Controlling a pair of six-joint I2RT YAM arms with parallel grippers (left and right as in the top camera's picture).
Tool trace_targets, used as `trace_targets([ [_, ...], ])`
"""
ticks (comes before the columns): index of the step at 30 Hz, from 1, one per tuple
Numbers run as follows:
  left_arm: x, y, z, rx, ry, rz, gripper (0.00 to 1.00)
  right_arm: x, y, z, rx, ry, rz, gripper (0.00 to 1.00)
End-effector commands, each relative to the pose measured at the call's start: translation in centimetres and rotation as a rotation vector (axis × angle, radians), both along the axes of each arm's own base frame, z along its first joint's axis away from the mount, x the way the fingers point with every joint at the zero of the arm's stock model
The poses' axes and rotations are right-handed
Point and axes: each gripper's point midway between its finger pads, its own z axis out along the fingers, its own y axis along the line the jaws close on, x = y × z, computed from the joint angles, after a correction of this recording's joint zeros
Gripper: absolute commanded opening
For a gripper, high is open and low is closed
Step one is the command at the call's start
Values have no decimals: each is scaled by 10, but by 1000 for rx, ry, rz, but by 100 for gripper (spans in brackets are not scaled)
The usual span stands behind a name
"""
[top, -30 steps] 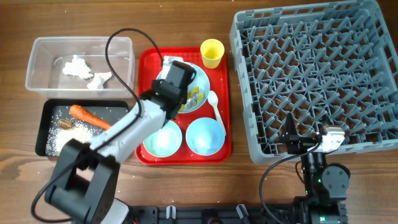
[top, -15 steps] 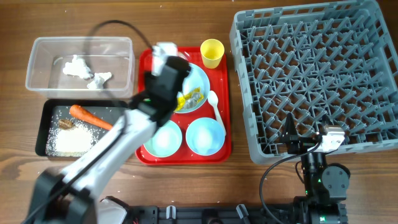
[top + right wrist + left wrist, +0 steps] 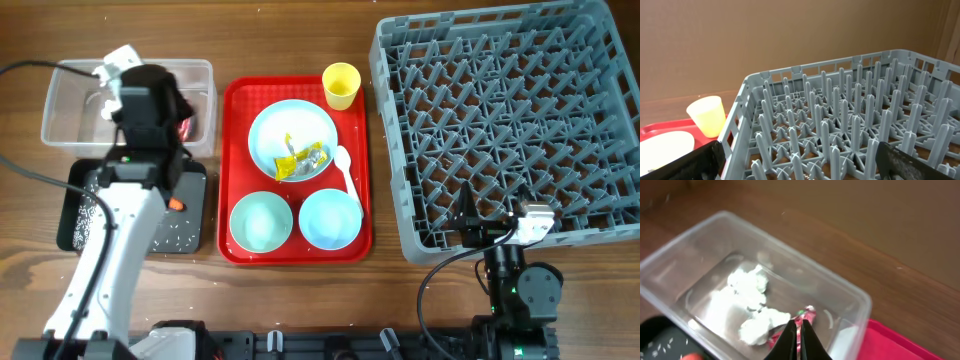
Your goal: Sort waste into correct bins and load items into the dishwasher rack
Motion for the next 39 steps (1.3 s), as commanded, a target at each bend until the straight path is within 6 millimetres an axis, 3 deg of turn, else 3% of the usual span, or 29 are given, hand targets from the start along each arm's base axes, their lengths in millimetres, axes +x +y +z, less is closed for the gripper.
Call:
trace_targets([
  [1, 10, 12, -46, -171, 63, 19, 4, 1, 3, -2, 7, 7, 13, 99],
  [4, 18, 12, -78, -242, 121, -17, 4, 1, 3, -2, 7, 7, 13, 100],
  [6, 19, 8, -79, -252, 127, -46, 4, 1, 3, -2, 7, 7, 13, 100],
  [9, 20, -1, -65, -243, 98, -78, 4, 1, 3, -2, 7, 7, 13, 100],
  [12, 17, -20, -35, -202, 49, -161, 4, 1, 3, -2, 7, 7, 13, 100],
  [15, 7, -51, -6, -165, 10, -264, 5, 1, 3, -2, 7, 7, 13, 100],
  [18, -5, -88, 1, -161, 26, -361, 10, 1, 3, -2, 7, 7, 13, 100],
  [20, -19, -121, -15, -163, 107, -441, 13, 1, 3, -2, 7, 7, 13, 100],
  [27, -35, -180, -80, -149, 327, -573, 19, 1, 3, -2, 7, 7, 13, 100],
  [31, -39, -209, -113, -154, 403, -643, 32, 1, 3, -2, 7, 7, 13, 100],
  [36, -44, -239, -143, -174, 460, -722, 34, 1, 3, -2, 7, 7, 13, 100],
  [39, -48, -247, -151, -173, 480, -742, 35, 1, 3, -2, 7, 7, 13, 100],
])
